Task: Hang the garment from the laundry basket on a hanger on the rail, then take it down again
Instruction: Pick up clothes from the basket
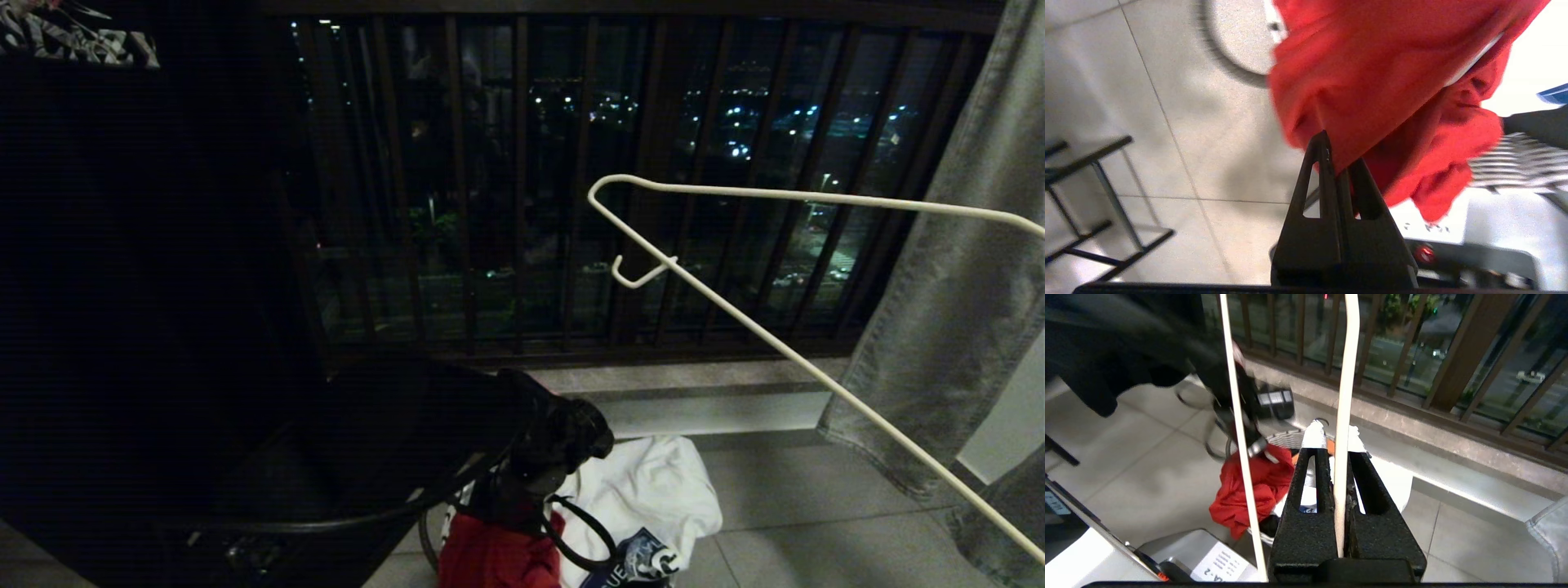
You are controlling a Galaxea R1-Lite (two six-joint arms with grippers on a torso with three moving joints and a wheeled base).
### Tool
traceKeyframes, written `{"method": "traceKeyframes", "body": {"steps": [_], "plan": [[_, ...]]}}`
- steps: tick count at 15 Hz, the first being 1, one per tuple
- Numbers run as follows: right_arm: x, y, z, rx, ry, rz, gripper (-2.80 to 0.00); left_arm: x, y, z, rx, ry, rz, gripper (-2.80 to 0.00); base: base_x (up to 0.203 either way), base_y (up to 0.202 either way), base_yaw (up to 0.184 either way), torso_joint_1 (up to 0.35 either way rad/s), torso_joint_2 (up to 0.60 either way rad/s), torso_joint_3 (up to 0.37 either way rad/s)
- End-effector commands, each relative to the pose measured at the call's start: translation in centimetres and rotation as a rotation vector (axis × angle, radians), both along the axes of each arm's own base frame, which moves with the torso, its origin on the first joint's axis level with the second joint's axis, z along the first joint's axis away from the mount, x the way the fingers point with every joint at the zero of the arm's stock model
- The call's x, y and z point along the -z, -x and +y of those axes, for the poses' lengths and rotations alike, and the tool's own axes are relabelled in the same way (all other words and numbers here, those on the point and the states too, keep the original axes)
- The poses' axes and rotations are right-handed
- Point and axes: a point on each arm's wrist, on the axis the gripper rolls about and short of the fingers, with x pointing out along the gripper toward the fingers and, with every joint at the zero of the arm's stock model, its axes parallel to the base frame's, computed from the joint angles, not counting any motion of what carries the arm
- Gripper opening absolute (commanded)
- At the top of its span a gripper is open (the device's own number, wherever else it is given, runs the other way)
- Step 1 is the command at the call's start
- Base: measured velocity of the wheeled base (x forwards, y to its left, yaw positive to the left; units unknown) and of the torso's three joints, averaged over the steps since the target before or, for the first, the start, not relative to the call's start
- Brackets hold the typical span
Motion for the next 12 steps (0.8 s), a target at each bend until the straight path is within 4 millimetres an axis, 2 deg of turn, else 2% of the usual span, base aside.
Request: {"method": "traceKeyframes", "body": {"steps": [1,5,9,12], "plan": [[0.2,-1.5,1.6,-0.001,0.053,0.055,-2.8,-4.8,1.4,1.8,-0.034,0.054,-0.047,-2.8,0.0,0.0,0.0,0.0,0.0,0.0],[0.8,-3.6,3.6,-0.001,0.12,0.13,-2.8,-7.3,3.2,4.8,-0.112,0.058,-0.066,-2.8,0.0,0.0,0.0,0.0,0.0,0.0],[1.8,-5.8,5.2,0.034,0.184,0.207,-2.8,-11.6,4.7,6.6,-0.101,0.149,-0.104,-2.8,0.0,0.0,0.0,0.0,0.0,0.0],[2.5,-8.0,5.3,0.105,0.213,0.274,-2.8,-12.6,4.2,7.6,-0.099,0.158,-0.122,-2.8,0.0,0.0,0.0,0.0,0.0,0.0]]}}
